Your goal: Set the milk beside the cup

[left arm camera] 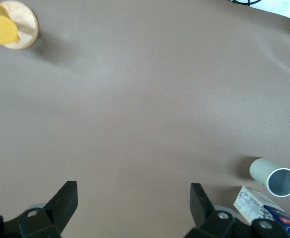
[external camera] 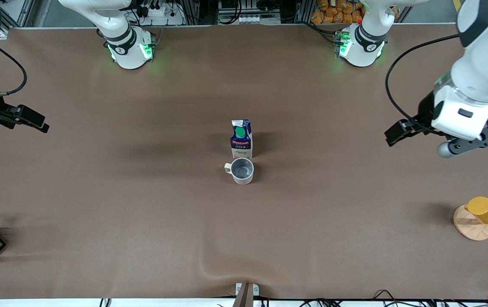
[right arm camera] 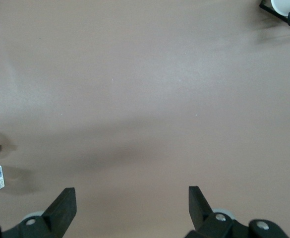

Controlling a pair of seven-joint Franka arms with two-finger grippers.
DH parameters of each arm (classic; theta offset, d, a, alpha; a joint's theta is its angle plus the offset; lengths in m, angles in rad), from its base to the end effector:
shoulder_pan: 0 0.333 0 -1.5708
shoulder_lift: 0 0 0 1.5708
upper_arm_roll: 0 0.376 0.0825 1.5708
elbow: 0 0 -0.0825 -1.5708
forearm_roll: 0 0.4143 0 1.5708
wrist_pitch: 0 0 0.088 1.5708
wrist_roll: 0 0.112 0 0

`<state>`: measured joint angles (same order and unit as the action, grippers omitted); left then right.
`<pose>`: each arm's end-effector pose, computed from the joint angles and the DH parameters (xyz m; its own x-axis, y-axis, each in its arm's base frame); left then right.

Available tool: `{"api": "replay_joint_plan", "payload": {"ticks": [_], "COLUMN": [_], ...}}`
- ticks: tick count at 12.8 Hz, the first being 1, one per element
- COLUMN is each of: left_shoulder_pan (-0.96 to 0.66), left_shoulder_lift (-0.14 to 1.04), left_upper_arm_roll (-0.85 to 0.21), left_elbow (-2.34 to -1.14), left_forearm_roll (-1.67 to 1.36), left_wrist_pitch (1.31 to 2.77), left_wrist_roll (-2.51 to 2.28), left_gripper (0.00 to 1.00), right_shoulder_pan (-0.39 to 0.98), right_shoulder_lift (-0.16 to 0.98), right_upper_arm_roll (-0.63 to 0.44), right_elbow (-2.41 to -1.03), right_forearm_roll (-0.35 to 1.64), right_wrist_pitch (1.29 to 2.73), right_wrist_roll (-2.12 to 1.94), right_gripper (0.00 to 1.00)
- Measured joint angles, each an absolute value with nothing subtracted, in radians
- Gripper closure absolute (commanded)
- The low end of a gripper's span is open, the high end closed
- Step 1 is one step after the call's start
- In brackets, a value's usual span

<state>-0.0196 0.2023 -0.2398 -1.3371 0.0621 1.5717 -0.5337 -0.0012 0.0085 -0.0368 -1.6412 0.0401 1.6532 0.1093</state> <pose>0.6422 -0.1431 0.6743 0.9600 0.2773 0.0399 0.2772 -0.9608 0.0069 0.5933 -0.0183 0.6463 0.9887 -0.1499 -0.0009 -0.1499 -0.9879 -0.0398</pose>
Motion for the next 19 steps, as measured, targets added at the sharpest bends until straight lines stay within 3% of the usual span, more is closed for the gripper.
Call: {"api": "replay_joint_plan", "payload": {"ticks": [4, 10, 15, 19], "left_shoulder_pan": [-0.004, -0.003, -0.002, -0.002], "left_shoulder_lift": [0.158, 0.047, -0.036, -0.064], "left_upper_arm_roll": [-0.182, -0.09, -0.069, -0.066], "left_elbow": [-1.343, -1.469, -1.572, -1.585], "left_forearm_roll": [0.062, 0.06, 0.041, 0.03], "left_wrist_pitch": [1.525, 1.518, 1.518, 1.517], "left_wrist_roll": [-0.375, -0.255, -0.211, -0.196], "left_gripper": [0.0, 0.0, 0.0, 0.0], "right_shoulder_pan": [-0.001, 0.007, 0.009, 0.009], "right_shoulder_lift": [0.009, 0.009, 0.009, 0.009], "right_upper_arm_roll": [-0.037, -0.036, -0.037, -0.037], "right_elbow": [-1.641, -1.64, -1.639, -1.639], "right_forearm_roll": [0.04, 0.04, 0.04, 0.04], "right_wrist_pitch": [1.653, 1.648, 1.644, 1.643], "right_wrist_roll": [0.109, 0.11, 0.11, 0.11], "right_gripper": [0.0, 0.0, 0.0, 0.0]}}
